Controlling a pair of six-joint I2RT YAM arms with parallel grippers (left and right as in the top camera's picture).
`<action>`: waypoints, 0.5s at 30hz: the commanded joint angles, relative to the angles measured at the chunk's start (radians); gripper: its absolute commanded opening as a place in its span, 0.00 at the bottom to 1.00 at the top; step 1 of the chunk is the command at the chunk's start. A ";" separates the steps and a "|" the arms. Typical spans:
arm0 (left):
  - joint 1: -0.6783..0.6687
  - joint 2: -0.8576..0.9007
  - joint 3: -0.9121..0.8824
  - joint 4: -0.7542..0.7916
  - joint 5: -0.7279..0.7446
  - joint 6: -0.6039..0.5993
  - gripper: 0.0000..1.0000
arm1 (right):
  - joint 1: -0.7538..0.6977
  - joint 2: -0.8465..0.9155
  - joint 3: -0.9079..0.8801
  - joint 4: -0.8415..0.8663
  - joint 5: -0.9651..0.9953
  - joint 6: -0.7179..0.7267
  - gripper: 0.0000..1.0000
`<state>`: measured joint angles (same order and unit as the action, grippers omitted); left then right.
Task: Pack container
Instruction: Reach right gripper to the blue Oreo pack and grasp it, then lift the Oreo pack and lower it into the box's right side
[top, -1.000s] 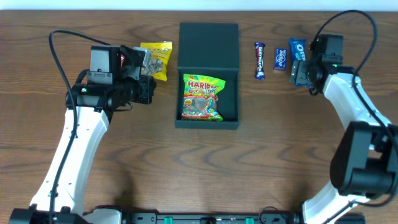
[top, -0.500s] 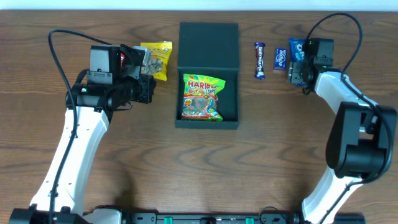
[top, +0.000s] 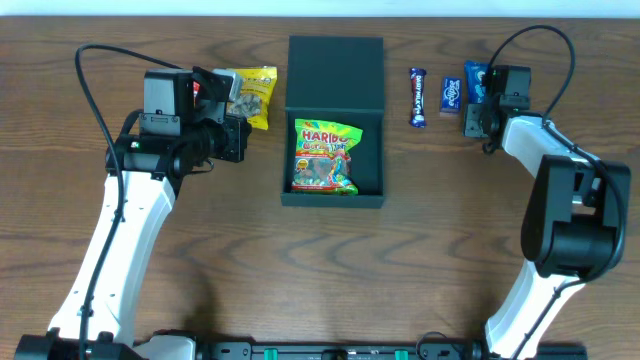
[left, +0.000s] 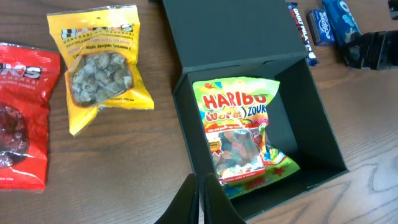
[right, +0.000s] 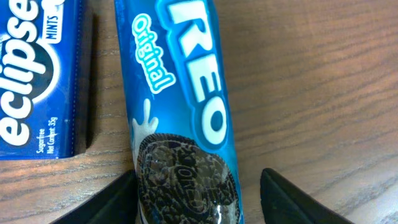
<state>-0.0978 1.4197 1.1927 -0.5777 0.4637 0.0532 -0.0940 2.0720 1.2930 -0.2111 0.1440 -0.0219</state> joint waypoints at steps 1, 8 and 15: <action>0.007 -0.006 0.021 0.005 -0.004 0.011 0.06 | -0.006 0.016 0.014 0.011 -0.002 -0.002 0.48; 0.007 -0.006 0.021 0.007 -0.004 0.011 0.06 | -0.003 0.015 0.014 0.013 -0.003 -0.002 0.27; 0.007 -0.006 0.021 0.011 -0.084 0.010 0.06 | 0.002 -0.066 0.014 -0.007 -0.002 0.029 0.05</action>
<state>-0.0978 1.4197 1.1927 -0.5735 0.4358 0.0532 -0.0940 2.0655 1.2930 -0.2127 0.1390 -0.0177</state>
